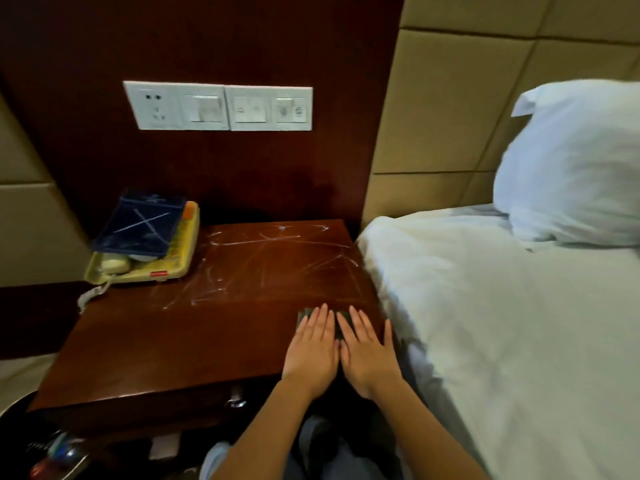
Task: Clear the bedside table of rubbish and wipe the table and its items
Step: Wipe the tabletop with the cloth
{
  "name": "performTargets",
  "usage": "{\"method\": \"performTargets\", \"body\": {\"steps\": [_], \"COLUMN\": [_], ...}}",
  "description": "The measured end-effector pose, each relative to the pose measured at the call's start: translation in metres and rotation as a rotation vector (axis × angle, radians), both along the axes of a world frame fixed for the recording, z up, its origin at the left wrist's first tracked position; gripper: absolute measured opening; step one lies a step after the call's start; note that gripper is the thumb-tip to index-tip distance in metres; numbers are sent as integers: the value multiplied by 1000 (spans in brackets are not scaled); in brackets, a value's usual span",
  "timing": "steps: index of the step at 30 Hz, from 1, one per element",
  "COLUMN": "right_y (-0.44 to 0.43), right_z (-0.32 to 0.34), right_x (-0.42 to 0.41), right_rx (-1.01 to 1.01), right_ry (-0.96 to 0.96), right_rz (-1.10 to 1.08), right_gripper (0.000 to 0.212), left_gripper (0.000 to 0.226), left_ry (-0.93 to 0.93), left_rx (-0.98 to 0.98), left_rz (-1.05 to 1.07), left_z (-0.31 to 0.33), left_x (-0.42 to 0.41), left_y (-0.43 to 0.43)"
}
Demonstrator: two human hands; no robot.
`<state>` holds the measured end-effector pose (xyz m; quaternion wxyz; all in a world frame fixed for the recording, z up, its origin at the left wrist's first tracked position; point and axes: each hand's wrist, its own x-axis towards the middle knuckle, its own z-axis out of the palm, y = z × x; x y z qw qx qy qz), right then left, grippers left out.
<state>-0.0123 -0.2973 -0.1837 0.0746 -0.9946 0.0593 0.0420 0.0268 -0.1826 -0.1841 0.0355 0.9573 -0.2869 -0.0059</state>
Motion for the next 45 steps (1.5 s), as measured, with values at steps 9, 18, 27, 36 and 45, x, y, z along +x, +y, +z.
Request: {"method": "performTargets", "body": {"steps": [9,18,27,36,45], "right_y": [-20,-4,-28,-48,-73], "right_z": [10,30,18,15,7], "right_x": [-8,-24,13,137,266], "right_rx": [-86,-109,-9,61,114], "right_ry": [43,123,152,123,39], "right_rz": [-59,-22,-35,-35,-73], "right_gripper": [89,57,58,55,53], "left_gripper": [56,58,56,55,55], "left_ry": [48,120,188,212,213], "left_rx": [70,99,25,2,-14], "left_rz": [-75,-103,-37,28,39], "left_z": [11,19,11,13,11], "left_x": [-4,-25,7,125,257], "left_y": [-23,-12,-24,-49,-78]}}
